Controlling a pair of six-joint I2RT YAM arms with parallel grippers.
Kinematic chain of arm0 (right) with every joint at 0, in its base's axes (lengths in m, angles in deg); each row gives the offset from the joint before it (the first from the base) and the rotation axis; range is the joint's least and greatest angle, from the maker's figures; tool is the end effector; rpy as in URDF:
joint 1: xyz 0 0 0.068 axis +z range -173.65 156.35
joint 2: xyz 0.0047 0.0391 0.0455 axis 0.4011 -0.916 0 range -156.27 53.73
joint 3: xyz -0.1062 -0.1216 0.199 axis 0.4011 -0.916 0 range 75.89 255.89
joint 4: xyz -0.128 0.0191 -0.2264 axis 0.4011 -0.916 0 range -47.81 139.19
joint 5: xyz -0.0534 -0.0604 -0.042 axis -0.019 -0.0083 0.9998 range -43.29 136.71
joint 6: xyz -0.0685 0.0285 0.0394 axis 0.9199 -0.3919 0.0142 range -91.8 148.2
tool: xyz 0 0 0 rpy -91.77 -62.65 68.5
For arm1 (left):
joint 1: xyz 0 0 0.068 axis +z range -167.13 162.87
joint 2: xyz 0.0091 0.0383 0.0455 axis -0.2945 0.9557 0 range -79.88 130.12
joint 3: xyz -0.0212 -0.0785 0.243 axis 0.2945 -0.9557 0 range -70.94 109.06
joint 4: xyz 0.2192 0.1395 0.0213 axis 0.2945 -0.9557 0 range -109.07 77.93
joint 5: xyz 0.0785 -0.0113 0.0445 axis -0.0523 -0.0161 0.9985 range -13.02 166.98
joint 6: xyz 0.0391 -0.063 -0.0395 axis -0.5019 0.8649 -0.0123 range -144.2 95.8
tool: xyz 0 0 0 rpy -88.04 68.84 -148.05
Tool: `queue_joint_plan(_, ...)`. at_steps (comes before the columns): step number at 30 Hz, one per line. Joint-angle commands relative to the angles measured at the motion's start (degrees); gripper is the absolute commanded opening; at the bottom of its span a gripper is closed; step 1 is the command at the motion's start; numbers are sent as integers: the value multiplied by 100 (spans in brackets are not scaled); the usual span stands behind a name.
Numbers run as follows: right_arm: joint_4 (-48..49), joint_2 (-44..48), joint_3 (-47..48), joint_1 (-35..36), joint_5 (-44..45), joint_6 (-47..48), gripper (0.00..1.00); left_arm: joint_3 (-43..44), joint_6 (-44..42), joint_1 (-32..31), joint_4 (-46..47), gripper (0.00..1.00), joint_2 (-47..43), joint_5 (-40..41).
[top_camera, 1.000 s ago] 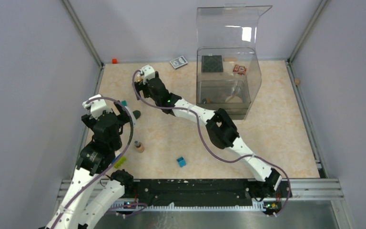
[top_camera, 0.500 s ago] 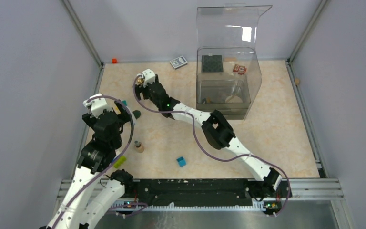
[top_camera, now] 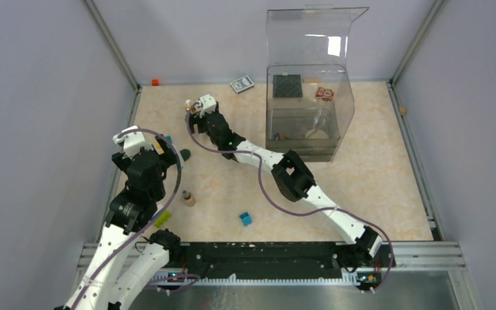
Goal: Organize the makeup
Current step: Pick up the makeup from the center of the board.
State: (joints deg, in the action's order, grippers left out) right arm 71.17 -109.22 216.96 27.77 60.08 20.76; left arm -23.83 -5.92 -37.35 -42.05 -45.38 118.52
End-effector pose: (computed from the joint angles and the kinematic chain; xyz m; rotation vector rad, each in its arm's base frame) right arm 0.4190 0.4980 0.1508 -0.4229 1.5467 0.6213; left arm 0.1717 -0.0112 0.3267 -0.4541 1.7424 0.2005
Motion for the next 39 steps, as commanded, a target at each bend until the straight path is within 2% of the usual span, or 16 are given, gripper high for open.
queue_joint_plan(1,422,-176,463,-31,-61,-91,82,-59,-27,43,272,99,42,-57)
queue_joint_plan(13,755,-345,707,-32,-195,180,79,-59,-44,68,299,99,43,-119)
queue_joint_plan(21,859,-412,769,-33,-185,234,59,-63,-51,83,308,99,39,-157)
queue_joint_plan(27,888,-426,798,-31,-250,279,53,-70,-51,94,308,99,28,-159)
queue_joint_plan(30,904,-406,777,-30,-276,331,39,-70,-52,101,308,99,28,-172)
queue_joint_plan(34,954,-355,675,-33,-318,487,29,-70,-53,105,317,99,24,-181)
queue_joint_plan(39,1302,43,38,-15,-400,698,26,-72,-53,103,317,99,10,-175)
